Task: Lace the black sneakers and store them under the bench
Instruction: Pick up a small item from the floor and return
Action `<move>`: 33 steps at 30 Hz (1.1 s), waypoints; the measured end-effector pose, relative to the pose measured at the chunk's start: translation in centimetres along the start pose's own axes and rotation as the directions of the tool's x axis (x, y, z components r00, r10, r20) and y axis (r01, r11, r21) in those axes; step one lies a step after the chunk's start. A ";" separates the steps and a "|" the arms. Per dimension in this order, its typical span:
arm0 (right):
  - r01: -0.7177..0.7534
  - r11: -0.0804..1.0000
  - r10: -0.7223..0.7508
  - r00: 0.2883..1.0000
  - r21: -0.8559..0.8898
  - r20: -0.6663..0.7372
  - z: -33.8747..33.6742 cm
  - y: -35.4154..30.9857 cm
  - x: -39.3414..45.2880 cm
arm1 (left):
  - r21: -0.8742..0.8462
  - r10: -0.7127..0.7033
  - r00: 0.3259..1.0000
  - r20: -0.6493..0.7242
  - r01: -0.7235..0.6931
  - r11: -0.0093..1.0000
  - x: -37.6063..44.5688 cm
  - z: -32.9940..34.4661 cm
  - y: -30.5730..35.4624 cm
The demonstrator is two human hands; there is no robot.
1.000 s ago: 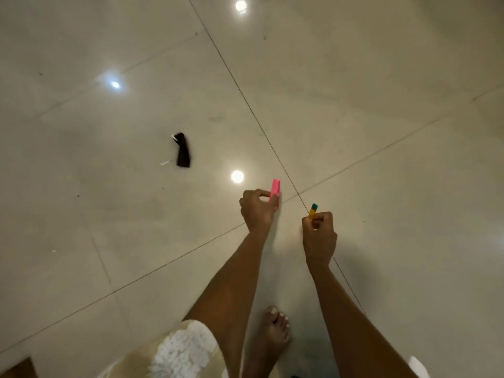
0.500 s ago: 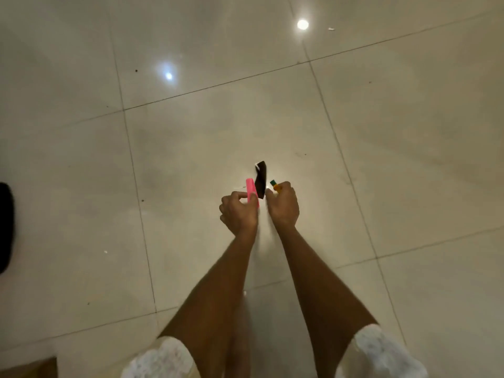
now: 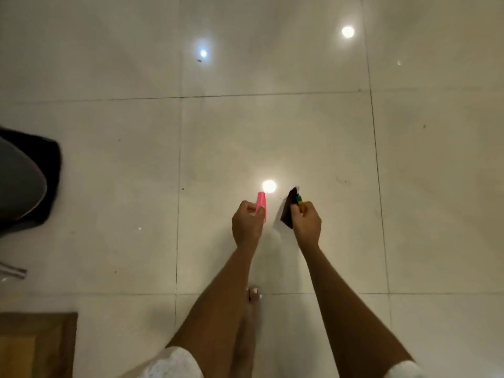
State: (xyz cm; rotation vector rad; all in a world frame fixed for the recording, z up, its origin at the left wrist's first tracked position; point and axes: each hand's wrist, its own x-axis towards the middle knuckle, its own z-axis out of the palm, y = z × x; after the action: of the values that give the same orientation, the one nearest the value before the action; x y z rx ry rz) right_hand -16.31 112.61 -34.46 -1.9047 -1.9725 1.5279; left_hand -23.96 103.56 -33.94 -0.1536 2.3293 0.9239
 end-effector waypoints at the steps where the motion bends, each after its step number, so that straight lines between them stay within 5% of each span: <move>1: 0.010 1.000 -0.009 0.999 -0.003 0.047 -0.6 -0.9 -2.5 | -0.017 -0.033 0.999 0.003 0.033 0.999 -1.5 -1.6 0.4; 8: 0.101 0.991 -0.069 0.945 -0.087 0.319 -1.9 -8.0 -18.5 | -0.204 -0.224 0.974 -0.040 0.211 0.956 -12.9 -13.3 3.0; 14: 0.231 0.962 -0.140 0.874 -0.145 0.466 0.6 -10.2 -31.5 | -0.418 -0.375 0.898 -0.228 0.258 0.871 -21.2 -23.5 -0.8; 19: 0.391 0.897 -0.174 0.741 -0.207 0.648 3.5 -9.8 -43.8 | -0.593 -0.574 0.744 -0.341 0.303 0.746 -27.7 -32.1 -6.5; 24: 0.607 0.762 -0.196 0.548 -0.225 0.813 6.4 -9.4 -55.4 | -0.705 -0.712 0.489 -0.504 0.243 0.666 -34.8 -41.2 -12.0; 28: 0.725 0.669 -0.194 0.379 -0.160 0.905 9.3 -10.0 -65.7 | -0.825 -0.831 0.284 -0.479 0.180 0.536 -40.6 -48.6 -17.1; 33: 0.784 0.608 -0.204 0.308 -0.126 0.929 13.2 -8.0 -79.6 | -0.893 -0.879 0.234 -0.416 0.077 0.443 -48.0 -57.5 -25.7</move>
State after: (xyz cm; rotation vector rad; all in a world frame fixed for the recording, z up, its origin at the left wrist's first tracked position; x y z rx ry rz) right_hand -9.26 45.48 10.39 -0.0524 -3.2896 1.9124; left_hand -6.44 41.28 11.66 -2.2433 2.0694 1.5407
